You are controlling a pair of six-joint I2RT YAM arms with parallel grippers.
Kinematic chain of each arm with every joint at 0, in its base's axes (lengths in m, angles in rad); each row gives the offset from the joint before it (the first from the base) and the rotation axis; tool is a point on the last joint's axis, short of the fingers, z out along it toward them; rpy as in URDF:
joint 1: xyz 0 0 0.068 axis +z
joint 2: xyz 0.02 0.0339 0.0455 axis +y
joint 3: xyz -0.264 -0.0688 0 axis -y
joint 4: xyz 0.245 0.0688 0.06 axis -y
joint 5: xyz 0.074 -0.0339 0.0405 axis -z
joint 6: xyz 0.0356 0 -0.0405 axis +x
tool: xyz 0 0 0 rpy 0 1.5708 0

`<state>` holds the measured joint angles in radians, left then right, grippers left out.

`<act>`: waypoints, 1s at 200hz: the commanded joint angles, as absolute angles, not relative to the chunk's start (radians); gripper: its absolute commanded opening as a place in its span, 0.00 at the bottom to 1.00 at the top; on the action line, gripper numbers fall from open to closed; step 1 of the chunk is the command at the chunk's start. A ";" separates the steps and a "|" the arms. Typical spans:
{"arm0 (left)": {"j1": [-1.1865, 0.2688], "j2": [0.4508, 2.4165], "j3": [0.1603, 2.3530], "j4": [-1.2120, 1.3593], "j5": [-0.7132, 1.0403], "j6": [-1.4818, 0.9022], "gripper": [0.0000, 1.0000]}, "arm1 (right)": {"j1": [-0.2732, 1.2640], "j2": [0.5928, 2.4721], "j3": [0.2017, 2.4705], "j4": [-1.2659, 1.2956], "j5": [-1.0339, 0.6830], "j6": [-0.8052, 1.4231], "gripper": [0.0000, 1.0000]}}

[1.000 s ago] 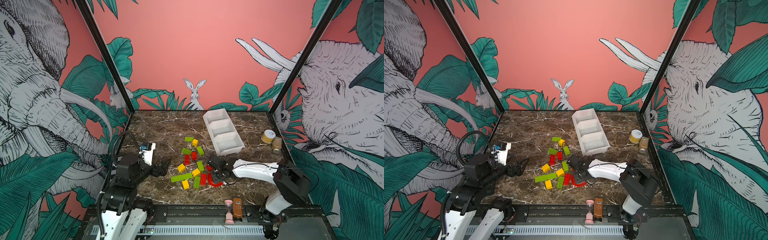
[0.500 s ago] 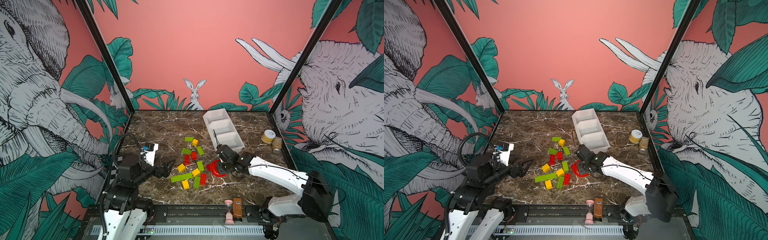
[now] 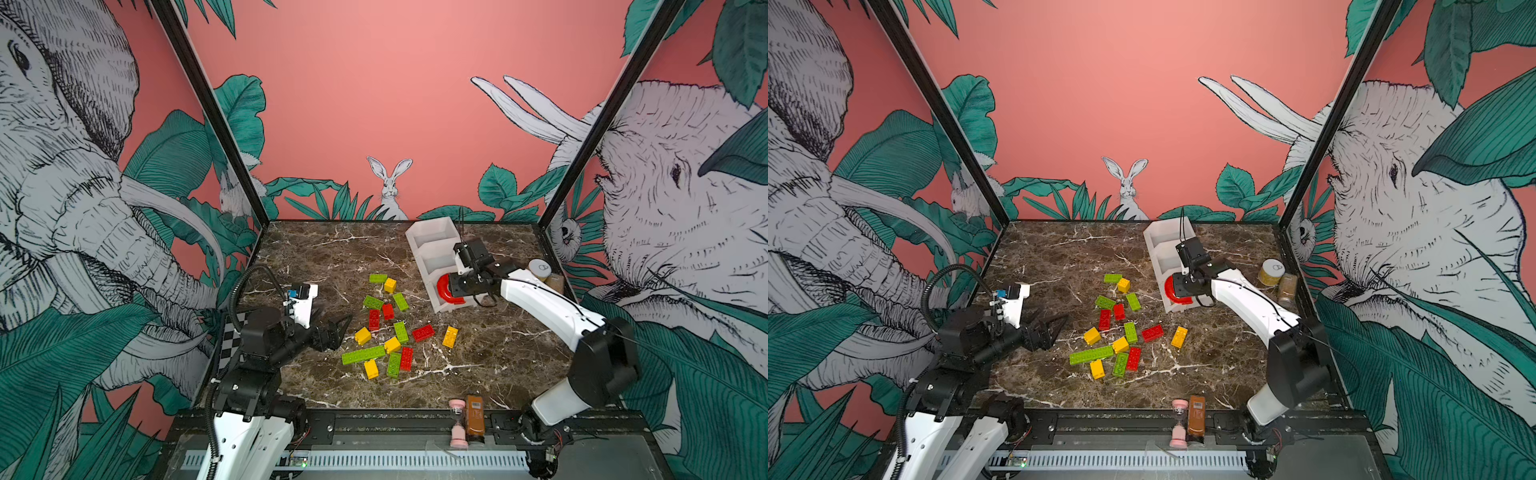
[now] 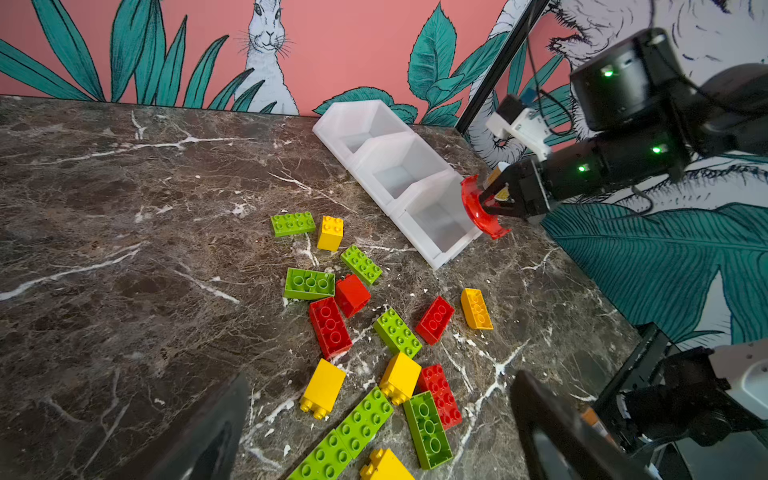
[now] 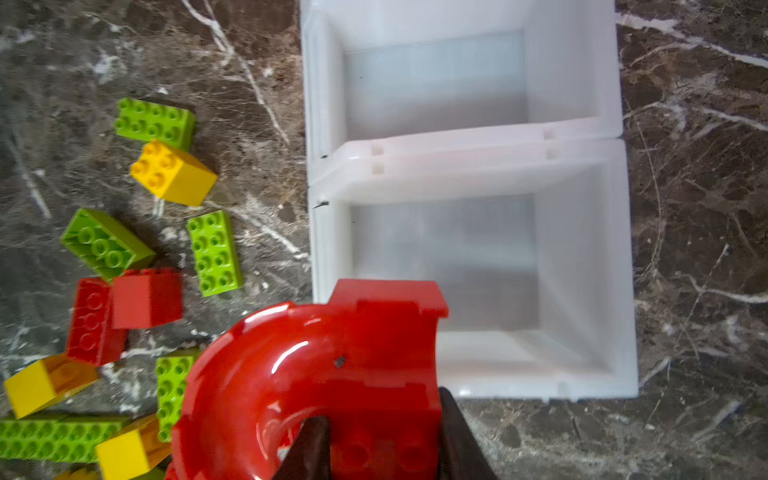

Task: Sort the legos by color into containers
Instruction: 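Carry the red arch brick to the tray compartment nearest the right arm and release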

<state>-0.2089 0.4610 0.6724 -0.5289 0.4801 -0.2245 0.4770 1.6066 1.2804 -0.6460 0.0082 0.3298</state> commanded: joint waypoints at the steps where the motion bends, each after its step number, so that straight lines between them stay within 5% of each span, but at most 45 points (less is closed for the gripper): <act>1: -0.208 0.454 0.699 -0.537 0.464 -0.196 0.99 | 0.452 1.685 1.357 -0.658 0.016 0.272 0.23; 93: -0.208 0.435 0.687 -0.535 0.425 -0.201 0.99 | 0.415 1.767 1.335 -0.598 0.096 0.257 0.25; 155: -0.208 0.442 0.687 -0.538 0.417 -0.200 0.99 | 0.398 1.771 1.350 -0.632 0.110 0.243 0.57; 200: -0.209 0.439 0.687 -0.541 0.411 -0.202 0.99 | 0.401 1.701 1.415 -0.743 0.076 0.289 0.62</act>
